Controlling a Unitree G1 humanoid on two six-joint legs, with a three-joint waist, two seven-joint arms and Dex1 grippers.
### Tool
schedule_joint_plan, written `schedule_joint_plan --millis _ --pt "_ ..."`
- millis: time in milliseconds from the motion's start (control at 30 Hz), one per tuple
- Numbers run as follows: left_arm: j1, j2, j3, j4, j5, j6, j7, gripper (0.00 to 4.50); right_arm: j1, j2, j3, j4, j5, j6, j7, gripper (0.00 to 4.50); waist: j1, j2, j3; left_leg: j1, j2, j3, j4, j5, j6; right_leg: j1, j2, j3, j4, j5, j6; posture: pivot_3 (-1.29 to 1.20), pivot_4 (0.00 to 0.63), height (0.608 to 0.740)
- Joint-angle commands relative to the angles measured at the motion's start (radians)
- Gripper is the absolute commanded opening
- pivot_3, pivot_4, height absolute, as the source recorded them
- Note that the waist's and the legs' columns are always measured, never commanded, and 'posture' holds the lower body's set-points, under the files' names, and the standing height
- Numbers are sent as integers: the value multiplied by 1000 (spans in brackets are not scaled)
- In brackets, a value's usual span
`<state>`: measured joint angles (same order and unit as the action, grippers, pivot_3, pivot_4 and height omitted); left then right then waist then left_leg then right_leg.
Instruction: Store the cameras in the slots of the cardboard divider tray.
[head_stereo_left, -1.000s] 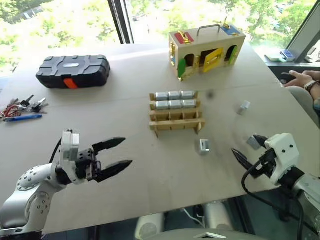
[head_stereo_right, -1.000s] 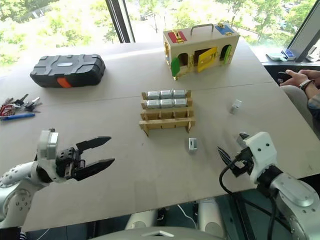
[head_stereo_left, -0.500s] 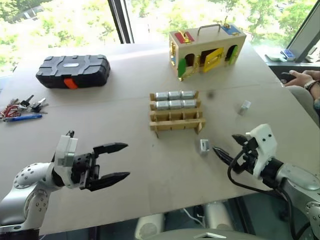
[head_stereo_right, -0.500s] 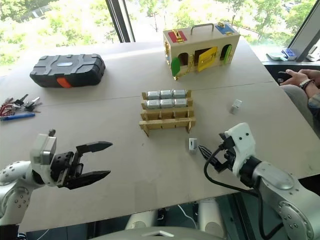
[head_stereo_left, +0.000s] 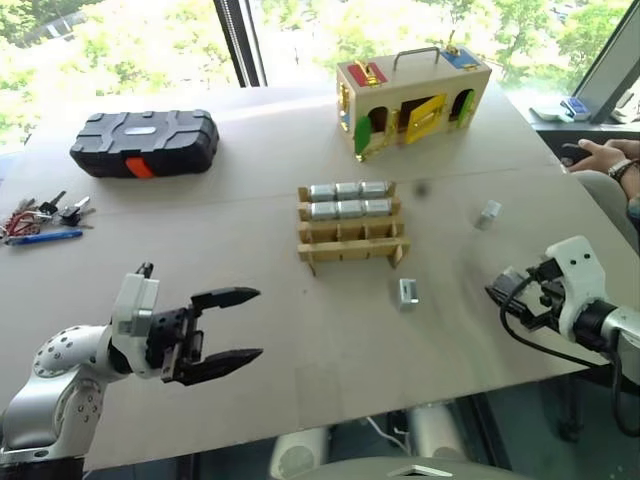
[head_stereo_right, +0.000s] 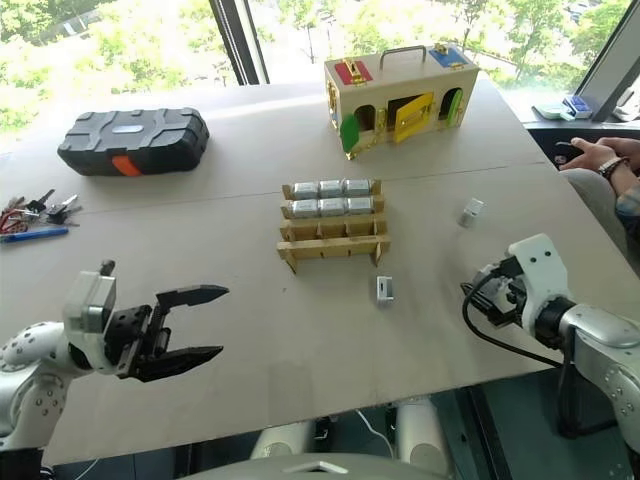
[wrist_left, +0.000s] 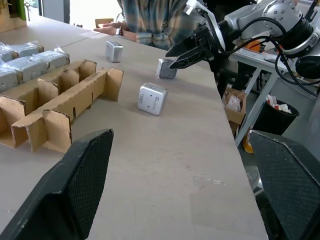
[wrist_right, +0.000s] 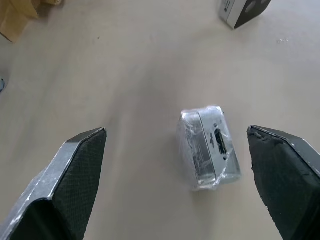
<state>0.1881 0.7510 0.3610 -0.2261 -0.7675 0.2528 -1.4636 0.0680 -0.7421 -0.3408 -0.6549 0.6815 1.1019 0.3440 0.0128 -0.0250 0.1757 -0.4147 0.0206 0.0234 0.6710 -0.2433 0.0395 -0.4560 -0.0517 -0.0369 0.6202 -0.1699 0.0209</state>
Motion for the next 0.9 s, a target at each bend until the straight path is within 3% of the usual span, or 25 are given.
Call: schedule_joint_plan --millis 33,233,267,333,433,533,733,900 --pt "-3 4 12 -20 -13 -15 -12 4500 -37 -25 -25 35 16 7 38 4466 -1 0 0 0 0 0 0 0 0 0 0 0 0 0 0 0 150 740" --pt "-9 5 11 -20 -12 -17 -12 4500 -69 -47 46 146 -50 -61 87 4466 0 0 0 0 0 -1 0 0 0 0 1 0 0 0 0 0 150 740" --pt "-9 4 12 -19 -11 -18 -12 4500 -70 -52 58 163 -63 -73 97 4227 0 0 0 0 0 -1 0 0 0 0 1 0 0 0 0 0 150 740" --pt "-12 4 11 -16 -10 -20 -11 4500 -69 -64 82 198 -96 -108 118 3672 1 0 0 0 0 0 0 0 0 0 1 0 0 0 0 0 150 740" --pt "-11 4 15 -11 -7 -24 -10 4500 -70 -74 93 232 -124 -146 148 2083 0 0 0 0 0 0 0 0 0 0 1 0 0 0 0 0 150 740" --pt "-3 5 23 -6 -6 -30 -12 4500 -76 -85 102 242 -154 -183 170 861 0 0 0 0 0 0 0 0 0 0 1 0 0 0 0 0 150 740" --pt "2 -9 40 47 0 -50 9 4500 -248 -69 190 170 -119 -223 265 865 -12 1 1 1 1 0 0 0 0 0 2 1 0 0 0 0 150 740" --pt "-42 -31 58 118 4 -60 60 4500 -585 39 488 292 -292 -447 370 865 -30 2 1 1 2 -1 0 0 0 0 5 1 1 0 0 0 150 740"
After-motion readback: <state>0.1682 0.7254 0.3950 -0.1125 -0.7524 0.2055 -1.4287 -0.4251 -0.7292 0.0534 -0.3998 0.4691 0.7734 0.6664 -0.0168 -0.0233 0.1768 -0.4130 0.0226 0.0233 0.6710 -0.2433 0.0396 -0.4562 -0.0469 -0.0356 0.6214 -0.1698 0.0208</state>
